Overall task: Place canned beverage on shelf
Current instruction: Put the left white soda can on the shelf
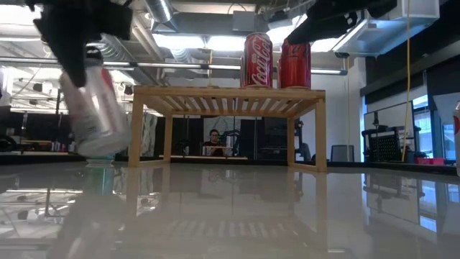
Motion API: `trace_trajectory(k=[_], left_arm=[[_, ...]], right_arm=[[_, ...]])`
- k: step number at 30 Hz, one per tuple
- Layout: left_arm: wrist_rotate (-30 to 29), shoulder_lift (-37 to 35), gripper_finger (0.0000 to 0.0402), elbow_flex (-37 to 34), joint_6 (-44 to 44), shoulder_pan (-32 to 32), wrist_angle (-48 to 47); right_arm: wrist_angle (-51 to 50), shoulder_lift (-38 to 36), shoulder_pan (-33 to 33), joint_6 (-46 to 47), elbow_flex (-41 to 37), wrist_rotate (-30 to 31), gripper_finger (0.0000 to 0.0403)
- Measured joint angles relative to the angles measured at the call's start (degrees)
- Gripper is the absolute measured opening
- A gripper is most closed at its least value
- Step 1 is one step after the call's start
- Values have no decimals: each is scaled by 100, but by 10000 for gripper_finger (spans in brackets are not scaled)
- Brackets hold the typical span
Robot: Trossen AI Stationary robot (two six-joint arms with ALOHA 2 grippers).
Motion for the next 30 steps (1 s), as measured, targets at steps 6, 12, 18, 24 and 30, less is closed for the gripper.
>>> trace_trajectory(k=[6, 12, 18, 24, 30], left_arm=[[-541, 880, 279, 730, 704, -441, 105], [-578, 1963, 280, 1723, 1371, -603, -34], [-384, 3012, 280, 2781, 1981, -578, -674], [-188, 3649, 280, 3332, 2455, -457, -926], [-177, 3769, 295, 3510, 2546, -470, -977]], right_arm=[[662, -4, -9, 7, -433, 33, 381], [1460, -2, -43, 220, -1082, 172, 381], [1623, -4, -286, 237, -1156, 20, 381], [1607, -4, -308, 237, -1156, -38, 381], [1602, -4, -299, 237, -1156, -43, 381]])
